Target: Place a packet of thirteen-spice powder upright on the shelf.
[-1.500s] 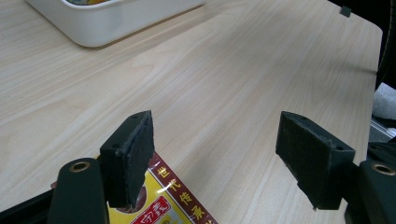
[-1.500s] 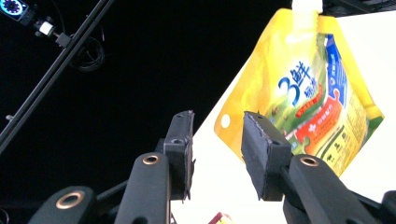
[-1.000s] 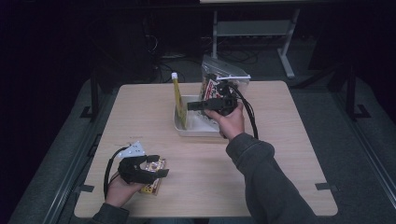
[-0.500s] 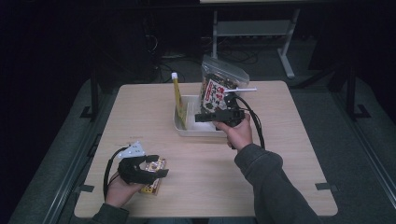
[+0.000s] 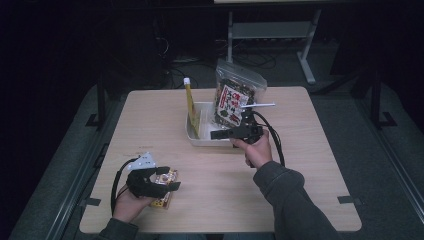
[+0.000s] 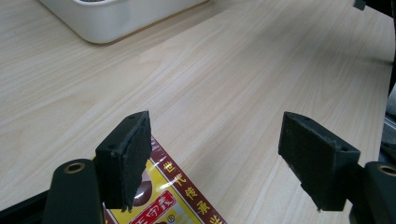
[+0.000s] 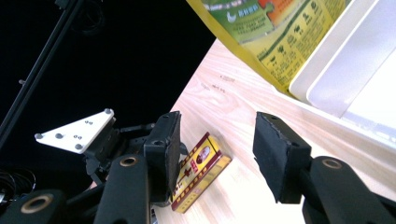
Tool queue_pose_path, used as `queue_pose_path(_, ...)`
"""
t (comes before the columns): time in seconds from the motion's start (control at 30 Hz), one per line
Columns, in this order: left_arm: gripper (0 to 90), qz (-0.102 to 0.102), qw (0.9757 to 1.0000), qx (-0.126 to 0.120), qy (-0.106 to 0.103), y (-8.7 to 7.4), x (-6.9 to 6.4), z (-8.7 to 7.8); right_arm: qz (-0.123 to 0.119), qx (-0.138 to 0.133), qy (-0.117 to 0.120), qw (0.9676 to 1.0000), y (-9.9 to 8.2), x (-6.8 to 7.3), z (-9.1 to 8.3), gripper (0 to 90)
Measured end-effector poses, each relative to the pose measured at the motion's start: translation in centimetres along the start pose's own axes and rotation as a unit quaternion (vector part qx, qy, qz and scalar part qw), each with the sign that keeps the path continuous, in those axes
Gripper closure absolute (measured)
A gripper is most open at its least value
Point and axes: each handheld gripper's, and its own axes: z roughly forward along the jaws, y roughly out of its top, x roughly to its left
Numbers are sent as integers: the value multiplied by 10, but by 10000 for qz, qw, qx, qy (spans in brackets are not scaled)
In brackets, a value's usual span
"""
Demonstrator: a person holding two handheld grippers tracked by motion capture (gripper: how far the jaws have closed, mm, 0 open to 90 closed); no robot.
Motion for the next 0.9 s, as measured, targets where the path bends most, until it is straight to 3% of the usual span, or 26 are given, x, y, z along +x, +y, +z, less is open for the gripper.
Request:
queue_pose_path(0.37,213,-63,9997,69,226,-5,-1,-1,6,67,43,10000,-15,-5,-3,479)
queue_pose_path(0.53,191,-136,9986,142,490,-10,0,-3,21,82,119,9999,-23,-7,-4,467)
queue_pose_path(0.9,174,-275,9965,228,754,-22,0,-10,74,130,176,9997,-35,-13,-8,445)
